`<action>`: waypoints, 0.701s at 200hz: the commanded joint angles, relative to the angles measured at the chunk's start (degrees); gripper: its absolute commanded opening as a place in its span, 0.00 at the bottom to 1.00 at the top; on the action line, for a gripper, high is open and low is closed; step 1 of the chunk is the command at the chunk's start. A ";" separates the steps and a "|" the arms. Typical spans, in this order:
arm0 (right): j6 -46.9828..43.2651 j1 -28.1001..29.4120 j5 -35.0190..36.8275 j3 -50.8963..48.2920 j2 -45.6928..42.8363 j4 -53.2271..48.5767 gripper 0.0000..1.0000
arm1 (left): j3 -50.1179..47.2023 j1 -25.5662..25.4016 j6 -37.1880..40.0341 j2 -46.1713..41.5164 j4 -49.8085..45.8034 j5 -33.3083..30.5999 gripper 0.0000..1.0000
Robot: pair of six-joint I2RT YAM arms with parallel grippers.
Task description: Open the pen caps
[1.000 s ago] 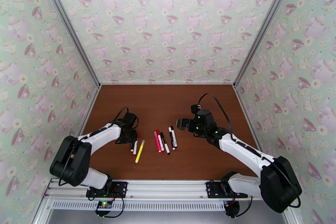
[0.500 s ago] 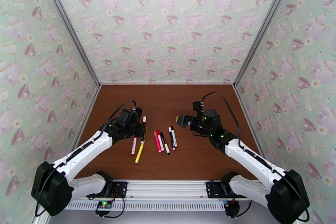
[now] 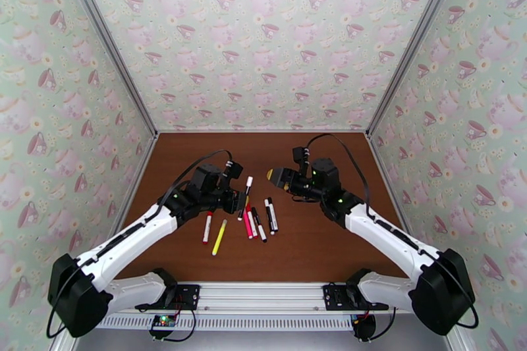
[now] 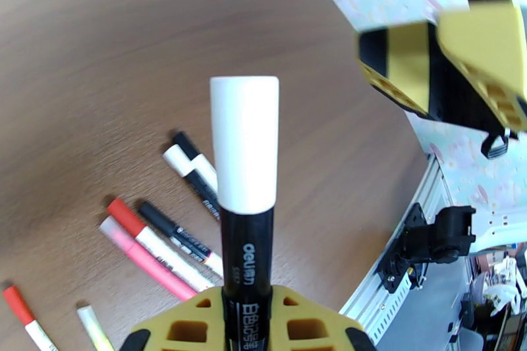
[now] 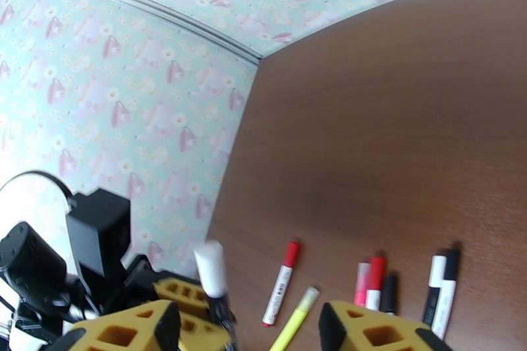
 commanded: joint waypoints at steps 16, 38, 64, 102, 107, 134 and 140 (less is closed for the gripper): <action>0.52 1.00 -1.37 2.35 2.00 -1.18 0.58 | 5.05 -1.22 3.36 2.25 -0.81 1.51 0.14; 0.18 1.15 -2.18 3.25 3.36 -0.92 0.58 | 5.81 -2.15 3.69 3.70 -0.47 2.01 0.14; -0.36 1.41 -3.07 3.87 4.13 -0.87 0.59 | 7.34 -3.52 4.02 5.85 -1.21 1.33 0.14; -0.65 1.63 -2.78 3.93 4.22 -1.11 0.59 | 9.06 -4.53 4.21 7.94 -2.16 0.76 0.14; -0.70 1.70 -2.82 4.01 4.28 -1.20 0.59 | 9.22 -4.68 4.26 8.00 -2.23 0.80 0.14; -0.76 1.74 -3.00 4.35 4.78 -1.72 0.56 | 9.68 -5.20 4.09 7.87 -2.31 0.72 0.14; -0.87 1.78 -2.96 4.49 4.82 -1.90 0.55 | 9.74 -5.24 4.12 7.92 -2.35 0.63 0.14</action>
